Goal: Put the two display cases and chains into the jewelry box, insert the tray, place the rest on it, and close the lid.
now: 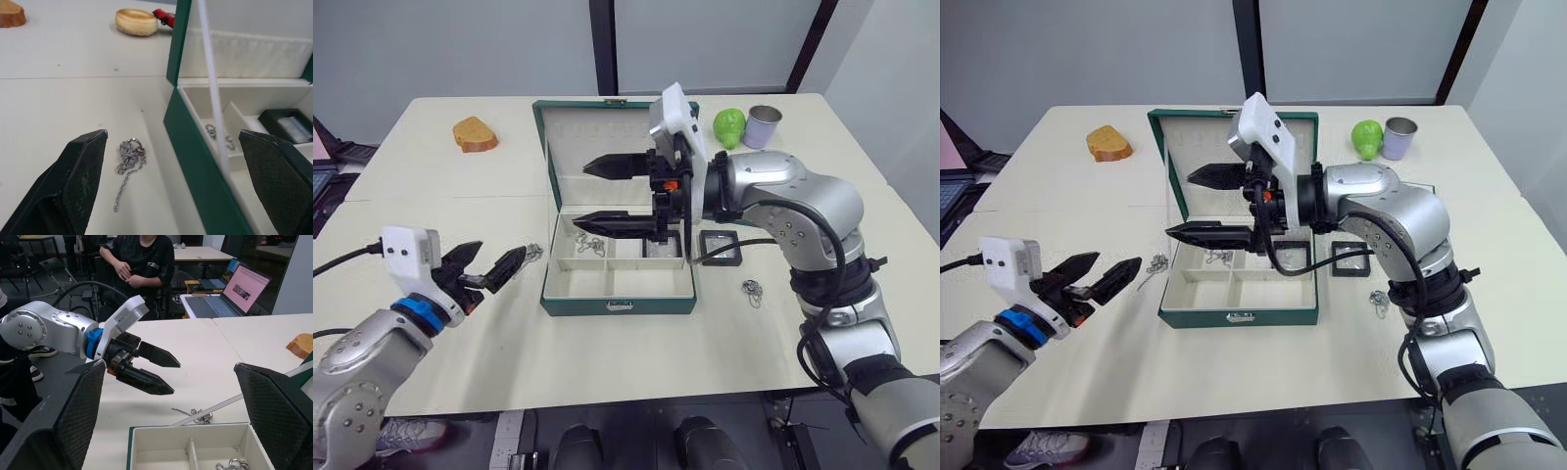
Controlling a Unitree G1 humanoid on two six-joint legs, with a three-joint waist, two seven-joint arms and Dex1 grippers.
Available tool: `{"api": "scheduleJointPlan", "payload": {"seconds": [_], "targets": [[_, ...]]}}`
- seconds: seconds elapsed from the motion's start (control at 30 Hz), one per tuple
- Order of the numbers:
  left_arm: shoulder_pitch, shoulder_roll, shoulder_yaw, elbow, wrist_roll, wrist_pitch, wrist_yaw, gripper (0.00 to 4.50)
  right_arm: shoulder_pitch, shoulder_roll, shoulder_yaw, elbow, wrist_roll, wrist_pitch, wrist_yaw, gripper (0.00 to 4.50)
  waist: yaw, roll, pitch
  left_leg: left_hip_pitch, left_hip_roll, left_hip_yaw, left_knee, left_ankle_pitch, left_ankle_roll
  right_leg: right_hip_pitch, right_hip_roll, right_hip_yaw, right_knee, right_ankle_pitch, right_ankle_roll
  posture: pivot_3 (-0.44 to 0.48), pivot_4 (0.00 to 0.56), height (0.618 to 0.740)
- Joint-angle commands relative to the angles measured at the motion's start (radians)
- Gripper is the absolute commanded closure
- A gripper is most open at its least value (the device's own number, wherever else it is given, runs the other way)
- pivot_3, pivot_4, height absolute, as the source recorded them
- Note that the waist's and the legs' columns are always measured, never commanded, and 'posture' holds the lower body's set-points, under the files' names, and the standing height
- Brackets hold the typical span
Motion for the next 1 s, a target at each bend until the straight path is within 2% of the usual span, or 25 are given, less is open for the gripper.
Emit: {"api": "scheduleJointPlan", "payload": {"seconds": [0.03, 0.47, 0.67, 1.0], "targets": [[-0.018, -0.015, -0.011, 0.014, 0.063, -0.058, -0.001, 0.06, 0.002, 0.01, -0.01, -0.025, -0.005, -0.009, -0.022, 0.0, 0.0, 0.0, 0.0, 0.0, 0.0, 0.0, 0.0, 0.0, 0.0, 0.0, 0.0, 0.0, 0.0, 0.0, 0.0, 0.0, 0.15, 0.74], [-0.037, -0.041, -0.114, 0.11, 0.253, -0.133, -0.025, 0.06, 0.023, -0.005, -0.015, -0.03, -0.012, -0.01, -0.029, 0.0, 0.001, 0.0, 0.0, 0.0, 0.0, 0.0, 0.0, 0.0, 0.0, 0.0, 0.0, 0.0, 0.0, 0.0, 0.0, 0.0, 0.15, 0.74], [-0.065, -0.079, -0.155, 0.138, 0.301, -0.158, -0.033, 0.06, 0.027, -0.009, -0.018, -0.034, -0.016, -0.01, -0.031, 0.0, 0.001, 0.0, 0.0, -0.001, 0.0, 0.0, 0.0, 0.0, 0.0, 0.0, 0.0, 0.0, 0.0, 0.0, 0.0, 0.0, 0.15, 0.74], [-0.086, -0.09, -0.192, 0.214, 0.383, -0.202, -0.06, 0.06, 0.031, -0.028, -0.014, -0.038, -0.021, -0.015, -0.022, 0.0, 0.0, 0.0, 0.0, 0.0, 0.0, 0.001, 0.0, 0.0, 0.0, 0.0, 0.0, 0.0, 0.0, 0.0, 0.0, 0.0, 0.15, 0.74]]}}
